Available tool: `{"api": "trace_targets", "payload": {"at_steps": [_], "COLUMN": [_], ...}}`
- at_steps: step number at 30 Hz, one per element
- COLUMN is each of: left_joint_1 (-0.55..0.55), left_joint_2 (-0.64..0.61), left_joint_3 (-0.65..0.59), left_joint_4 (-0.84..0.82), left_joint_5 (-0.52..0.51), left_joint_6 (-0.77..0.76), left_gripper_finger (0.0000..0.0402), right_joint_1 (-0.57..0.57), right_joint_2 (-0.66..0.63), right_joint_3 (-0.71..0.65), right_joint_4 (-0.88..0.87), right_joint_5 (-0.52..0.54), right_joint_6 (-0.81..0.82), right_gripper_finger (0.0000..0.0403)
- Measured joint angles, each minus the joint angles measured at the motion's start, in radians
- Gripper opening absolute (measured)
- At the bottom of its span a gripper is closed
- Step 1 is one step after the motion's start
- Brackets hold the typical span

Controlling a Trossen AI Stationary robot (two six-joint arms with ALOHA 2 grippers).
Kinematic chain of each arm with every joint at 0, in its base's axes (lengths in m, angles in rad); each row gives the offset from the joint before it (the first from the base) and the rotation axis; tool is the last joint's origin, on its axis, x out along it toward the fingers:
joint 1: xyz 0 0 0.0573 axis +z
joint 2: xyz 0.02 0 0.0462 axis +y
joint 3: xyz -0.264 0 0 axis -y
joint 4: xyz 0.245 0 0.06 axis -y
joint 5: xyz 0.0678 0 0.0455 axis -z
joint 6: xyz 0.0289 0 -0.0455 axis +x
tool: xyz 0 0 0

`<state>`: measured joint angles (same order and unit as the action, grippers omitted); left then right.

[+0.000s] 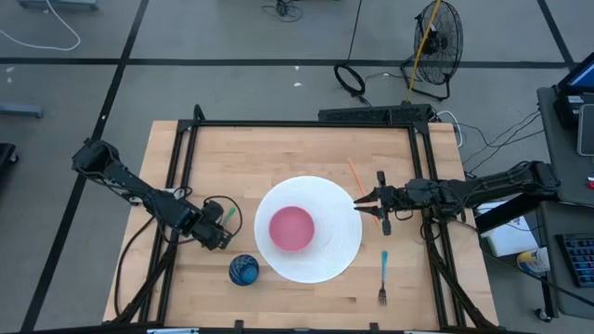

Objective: Pick & Place Utensil
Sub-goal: Put the green spoon into the pink bowl

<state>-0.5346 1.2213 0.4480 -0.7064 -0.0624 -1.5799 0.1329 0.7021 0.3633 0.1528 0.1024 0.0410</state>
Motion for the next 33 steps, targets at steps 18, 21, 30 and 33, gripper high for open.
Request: {"api": "trace_targets", "payload": {"at_steps": [18,21,30,33], "left_joint_1": [-0.004,-0.006,-0.018,-0.018], "left_joint_2": [0.000,0.000,0.003,0.004], "left_joint_3": [0.001,0.001,-0.004,-0.005], "left_joint_4": [-0.044,-0.044,-0.062,-0.065], "left_joint_5": [-0.073,-0.097,-0.213,-0.248], "left_joint_6": [0.017,0.017,0.007,0.007], "left_gripper_finger": [0.0005,0.0004,0.0002,0.0002], "right_joint_1": [0.000,0.000,0.000,0.000], "right_joint_2": [0.000,0.000,0.000,0.000], "right_joint_3": [0.000,0.000,0.000,0.000], "right_joint_4": [0.000,0.000,0.000,0.000], "right_joint_5": [0.000,0.000,0.000,0.000], "right_joint_6": [0.000,0.000,0.000,0.000], "right_gripper_finger": [0.0075,0.0075,0.0075,0.0075]}}
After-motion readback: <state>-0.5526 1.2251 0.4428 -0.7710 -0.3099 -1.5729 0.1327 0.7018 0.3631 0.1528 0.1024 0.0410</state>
